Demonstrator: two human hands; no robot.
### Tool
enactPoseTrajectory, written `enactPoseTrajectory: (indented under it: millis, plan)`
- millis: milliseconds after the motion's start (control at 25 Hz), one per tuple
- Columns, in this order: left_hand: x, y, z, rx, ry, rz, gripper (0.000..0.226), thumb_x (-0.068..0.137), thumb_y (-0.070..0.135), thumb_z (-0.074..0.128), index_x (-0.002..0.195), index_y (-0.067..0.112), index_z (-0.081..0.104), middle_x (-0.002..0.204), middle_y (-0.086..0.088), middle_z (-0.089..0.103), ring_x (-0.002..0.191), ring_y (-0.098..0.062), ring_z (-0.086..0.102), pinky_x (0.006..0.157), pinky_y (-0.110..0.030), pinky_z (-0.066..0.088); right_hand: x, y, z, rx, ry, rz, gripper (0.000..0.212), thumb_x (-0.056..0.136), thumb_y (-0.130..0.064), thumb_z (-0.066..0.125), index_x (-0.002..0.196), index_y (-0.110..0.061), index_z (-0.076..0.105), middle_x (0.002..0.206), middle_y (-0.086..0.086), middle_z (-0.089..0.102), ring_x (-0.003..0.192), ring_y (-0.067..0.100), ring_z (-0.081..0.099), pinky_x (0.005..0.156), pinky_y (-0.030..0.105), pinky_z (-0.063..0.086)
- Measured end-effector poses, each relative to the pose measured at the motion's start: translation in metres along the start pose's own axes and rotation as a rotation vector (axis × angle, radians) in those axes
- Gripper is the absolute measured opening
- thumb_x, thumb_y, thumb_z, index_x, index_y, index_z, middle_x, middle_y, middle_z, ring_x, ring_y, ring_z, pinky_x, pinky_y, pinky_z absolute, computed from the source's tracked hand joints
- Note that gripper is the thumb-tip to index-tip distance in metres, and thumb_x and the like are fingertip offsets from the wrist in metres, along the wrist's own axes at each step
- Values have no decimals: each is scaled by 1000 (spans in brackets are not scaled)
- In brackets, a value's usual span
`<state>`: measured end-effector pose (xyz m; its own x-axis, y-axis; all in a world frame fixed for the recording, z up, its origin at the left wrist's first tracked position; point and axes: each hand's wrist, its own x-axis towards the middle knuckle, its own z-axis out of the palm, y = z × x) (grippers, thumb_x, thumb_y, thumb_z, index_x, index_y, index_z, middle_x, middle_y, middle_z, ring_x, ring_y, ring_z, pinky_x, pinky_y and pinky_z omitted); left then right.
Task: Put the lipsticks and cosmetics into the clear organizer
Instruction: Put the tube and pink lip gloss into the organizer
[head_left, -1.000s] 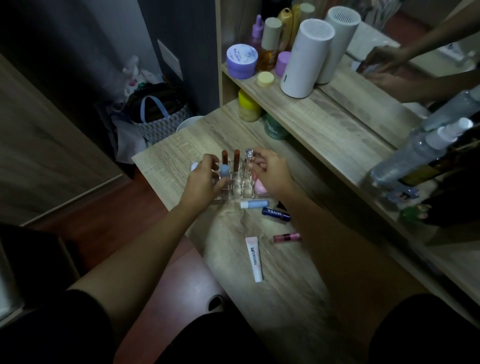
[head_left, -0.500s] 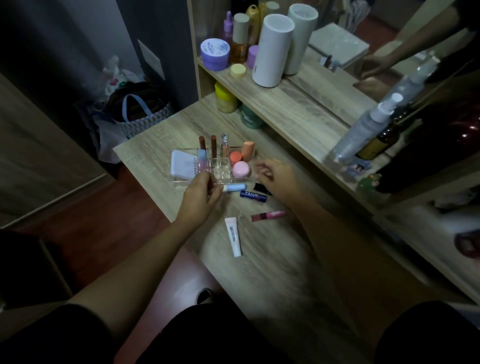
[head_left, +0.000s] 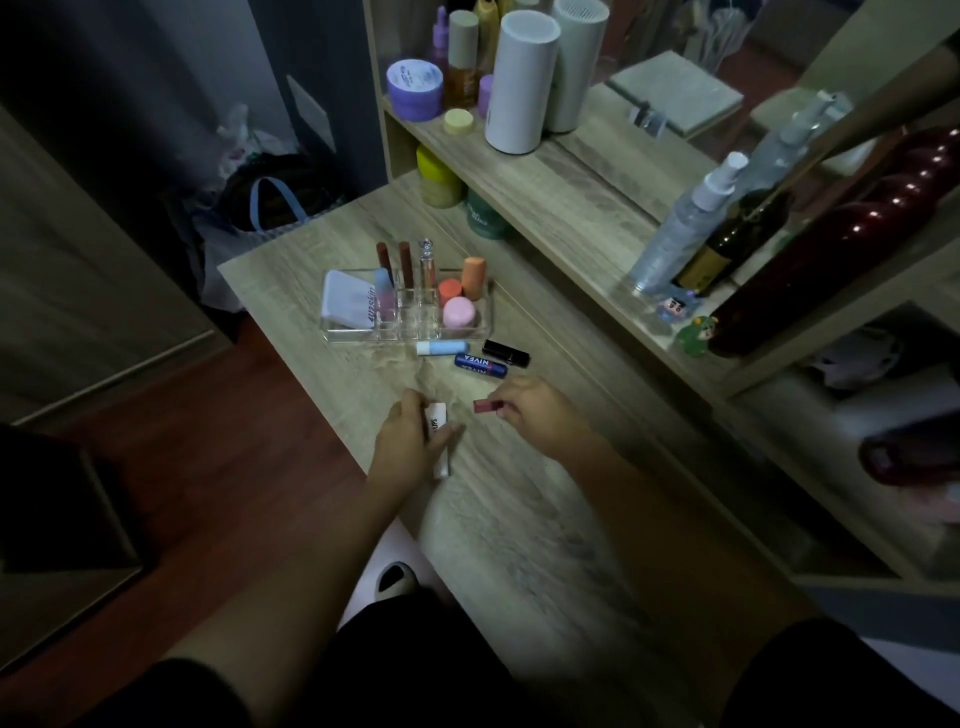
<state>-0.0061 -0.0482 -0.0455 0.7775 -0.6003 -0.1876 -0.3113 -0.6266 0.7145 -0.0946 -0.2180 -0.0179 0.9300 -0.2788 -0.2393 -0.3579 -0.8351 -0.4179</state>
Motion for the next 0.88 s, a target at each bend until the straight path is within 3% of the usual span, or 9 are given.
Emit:
enactPoseTrajectory:
  millis: [160, 320, 400, 480, 560, 720, 880]
  plan:
    - [4, 6, 10, -9, 24, -94, 47, 76, 26, 74, 105, 3, 44, 106, -20, 61, 95, -33, 58, 72, -36, 44, 1, -8, 9, -45, 13, 36, 32, 91, -11, 53, 122, -13, 56, 124, 8, 60, 113, 23, 52, 99, 36, 43]
    - [8, 4, 3, -99, 20, -172, 50, 76, 21, 75, 111, 4, 44, 106, -18, 65, 95, -32, 62, 70, -32, 44, 1, -16, 15, 64, 64, 163, 40, 89, -10, 55, 129, -12, 51, 129, 11, 53, 117, 24, 51, 103, 36, 42]
    - [11, 3, -10, -147, 31, -189, 55, 76, 23, 75, 118, 5, 44, 103, -17, 66, 92, -30, 62, 71, -29, 42, 1, -18, 17, 217, 84, 250, 39, 86, -11, 59, 125, -12, 56, 128, 12, 53, 111, 25, 55, 95, 37, 48]
    - [19, 5, -28, -181, 26, -171, 57, 76, 23, 75, 123, 10, 46, 96, -14, 65, 87, -28, 62, 73, -28, 45, 4, -22, 13, 524, 137, 350, 35, 84, -9, 62, 119, -11, 60, 123, 12, 60, 98, 20, 60, 74, 29, 53]
    - [32, 10, -52, -268, 5, -136, 48, 77, 22, 75, 118, 14, 52, 90, -9, 63, 81, -25, 62, 72, -33, 52, 11, -26, 3, 796, 187, 415, 32, 84, -7, 63, 115, -10, 61, 114, 10, 65, 92, 15, 59, 70, 22, 47]
    - [63, 28, -97, -253, 7, 44, 14, 83, 23, 69, 92, 15, 63, 83, -11, 67, 77, -25, 65, 68, -36, 54, 33, -38, -22, 1082, 303, 413, 27, 82, -12, 66, 109, -12, 63, 103, 9, 70, 95, 21, 66, 76, 31, 56]
    - [85, 42, -124, 24, 87, 306, 20, 92, 23, 55, 94, 13, 73, 89, -8, 71, 83, -18, 63, 67, -20, 41, 58, -47, -41, 1127, 465, 326, 26, 79, -13, 71, 104, -15, 65, 83, -13, 66, 65, -15, 64, 49, 2, 45]
